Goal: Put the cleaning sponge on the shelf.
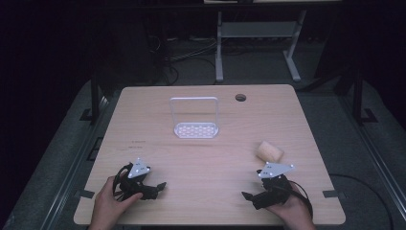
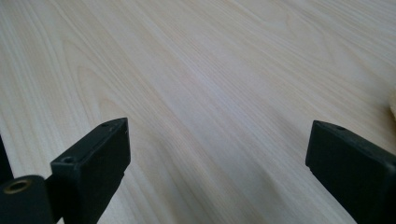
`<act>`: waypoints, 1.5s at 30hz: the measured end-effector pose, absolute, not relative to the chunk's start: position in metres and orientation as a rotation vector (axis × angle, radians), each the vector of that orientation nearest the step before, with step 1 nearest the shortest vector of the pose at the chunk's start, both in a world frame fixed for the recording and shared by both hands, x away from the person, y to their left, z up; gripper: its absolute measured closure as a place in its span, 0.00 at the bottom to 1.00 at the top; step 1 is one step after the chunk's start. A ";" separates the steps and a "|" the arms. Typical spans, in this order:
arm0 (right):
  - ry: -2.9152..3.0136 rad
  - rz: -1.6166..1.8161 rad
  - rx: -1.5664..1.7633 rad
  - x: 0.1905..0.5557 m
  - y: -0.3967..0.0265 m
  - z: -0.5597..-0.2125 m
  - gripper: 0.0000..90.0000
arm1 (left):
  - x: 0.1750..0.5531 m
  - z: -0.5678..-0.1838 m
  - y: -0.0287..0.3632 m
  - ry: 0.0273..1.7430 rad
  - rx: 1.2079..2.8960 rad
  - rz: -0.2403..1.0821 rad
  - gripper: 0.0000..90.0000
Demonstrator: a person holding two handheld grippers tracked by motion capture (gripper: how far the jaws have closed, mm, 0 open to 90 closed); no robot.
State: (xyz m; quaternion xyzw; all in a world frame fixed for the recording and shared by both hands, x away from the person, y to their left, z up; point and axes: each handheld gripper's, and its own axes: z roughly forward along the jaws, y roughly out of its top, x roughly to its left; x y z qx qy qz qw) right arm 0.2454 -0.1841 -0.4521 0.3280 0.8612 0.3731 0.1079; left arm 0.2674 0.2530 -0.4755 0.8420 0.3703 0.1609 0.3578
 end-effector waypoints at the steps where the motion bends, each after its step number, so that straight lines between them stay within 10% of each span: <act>1: 2.534 1.098 0.965 0.245 -0.184 -0.452 0.07 | 0.267 -0.475 0.253 0.956 2.173 0.415 0.13; 45: 2.459 1.008 1.110 0.251 -0.227 -0.451 0.07 | 0.267 -0.475 0.253 0.956 2.173 0.415 0.13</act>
